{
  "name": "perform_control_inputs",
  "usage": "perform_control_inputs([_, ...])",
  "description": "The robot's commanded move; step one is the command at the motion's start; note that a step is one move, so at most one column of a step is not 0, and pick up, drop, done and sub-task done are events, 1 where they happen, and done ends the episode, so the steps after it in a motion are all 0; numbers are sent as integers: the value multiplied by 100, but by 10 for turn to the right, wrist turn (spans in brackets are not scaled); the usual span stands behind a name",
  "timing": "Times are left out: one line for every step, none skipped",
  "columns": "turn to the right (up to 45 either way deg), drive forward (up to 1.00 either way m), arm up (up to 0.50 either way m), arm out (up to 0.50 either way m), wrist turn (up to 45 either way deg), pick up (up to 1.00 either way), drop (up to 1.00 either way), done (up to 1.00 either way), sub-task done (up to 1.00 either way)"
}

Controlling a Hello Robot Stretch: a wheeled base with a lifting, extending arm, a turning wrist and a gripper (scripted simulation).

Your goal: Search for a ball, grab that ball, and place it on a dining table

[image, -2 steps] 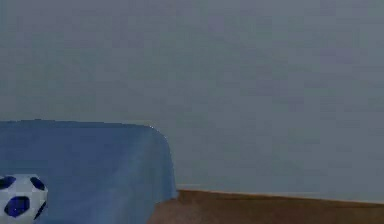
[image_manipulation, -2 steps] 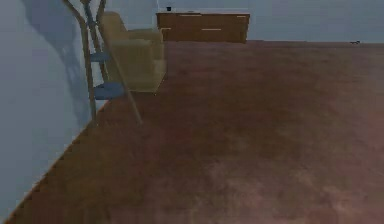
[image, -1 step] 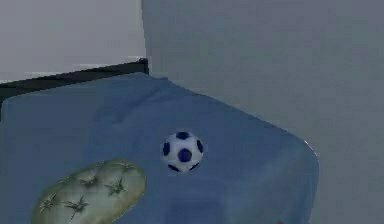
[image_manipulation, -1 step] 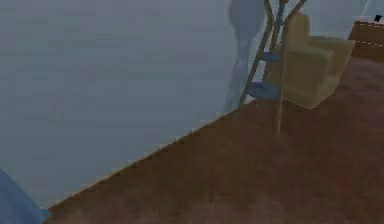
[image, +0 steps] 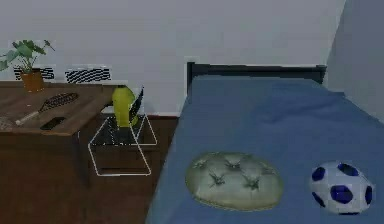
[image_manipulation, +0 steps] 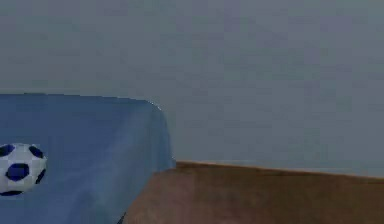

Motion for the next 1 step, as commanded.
perform_control_inputs([-450, 0, 0, 0, 0, 0, 0, 0, 0])
